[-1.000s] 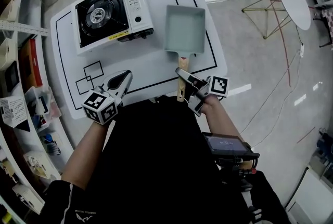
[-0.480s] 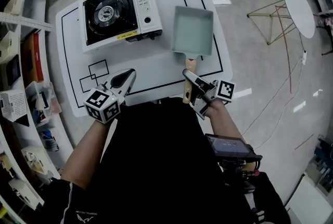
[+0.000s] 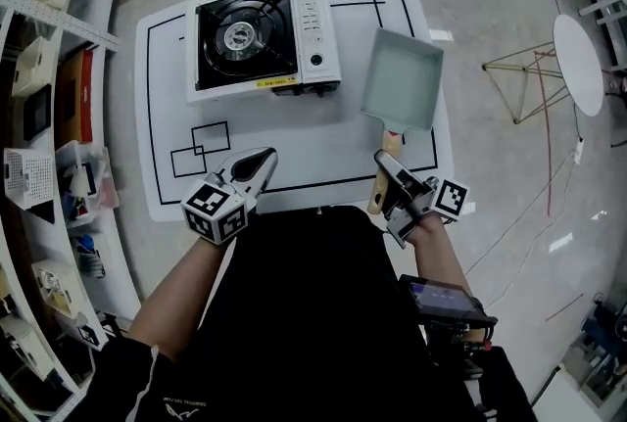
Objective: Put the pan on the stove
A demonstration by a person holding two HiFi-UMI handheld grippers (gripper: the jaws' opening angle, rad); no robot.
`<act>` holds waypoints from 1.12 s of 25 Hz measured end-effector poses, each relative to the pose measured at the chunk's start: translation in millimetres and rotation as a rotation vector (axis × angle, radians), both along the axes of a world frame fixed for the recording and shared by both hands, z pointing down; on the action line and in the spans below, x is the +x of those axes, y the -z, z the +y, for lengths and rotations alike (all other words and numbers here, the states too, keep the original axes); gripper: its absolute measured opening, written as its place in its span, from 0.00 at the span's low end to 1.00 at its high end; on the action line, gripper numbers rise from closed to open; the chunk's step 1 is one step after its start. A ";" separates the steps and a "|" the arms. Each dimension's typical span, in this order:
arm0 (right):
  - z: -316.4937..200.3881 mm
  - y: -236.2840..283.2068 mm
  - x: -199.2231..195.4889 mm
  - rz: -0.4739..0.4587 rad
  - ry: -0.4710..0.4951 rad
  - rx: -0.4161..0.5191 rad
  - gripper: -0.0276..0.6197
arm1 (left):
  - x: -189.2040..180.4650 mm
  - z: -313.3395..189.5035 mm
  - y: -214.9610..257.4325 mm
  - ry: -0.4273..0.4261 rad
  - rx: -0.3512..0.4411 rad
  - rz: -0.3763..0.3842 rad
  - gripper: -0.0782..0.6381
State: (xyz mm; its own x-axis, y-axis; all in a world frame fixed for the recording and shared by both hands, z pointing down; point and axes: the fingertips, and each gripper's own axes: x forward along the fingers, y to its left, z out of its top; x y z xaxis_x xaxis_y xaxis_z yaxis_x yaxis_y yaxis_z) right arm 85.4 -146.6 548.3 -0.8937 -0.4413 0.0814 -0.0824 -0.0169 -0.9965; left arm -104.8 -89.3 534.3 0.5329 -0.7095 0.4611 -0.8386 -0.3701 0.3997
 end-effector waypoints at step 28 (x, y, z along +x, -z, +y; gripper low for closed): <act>-43.2 77.9 -126.5 -0.082 0.288 0.135 0.25 | -67.5 35.9 8.5 0.282 0.022 -0.001 0.12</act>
State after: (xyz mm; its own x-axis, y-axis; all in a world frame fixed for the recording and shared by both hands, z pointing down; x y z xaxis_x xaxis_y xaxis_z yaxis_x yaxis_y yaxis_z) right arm -41.1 -189.8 470.4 -0.9845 -0.1712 -0.0381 0.0161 0.1282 -0.9916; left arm -172.3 -53.4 525.8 0.3123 -0.8397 0.4443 -0.9102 -0.1305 0.3931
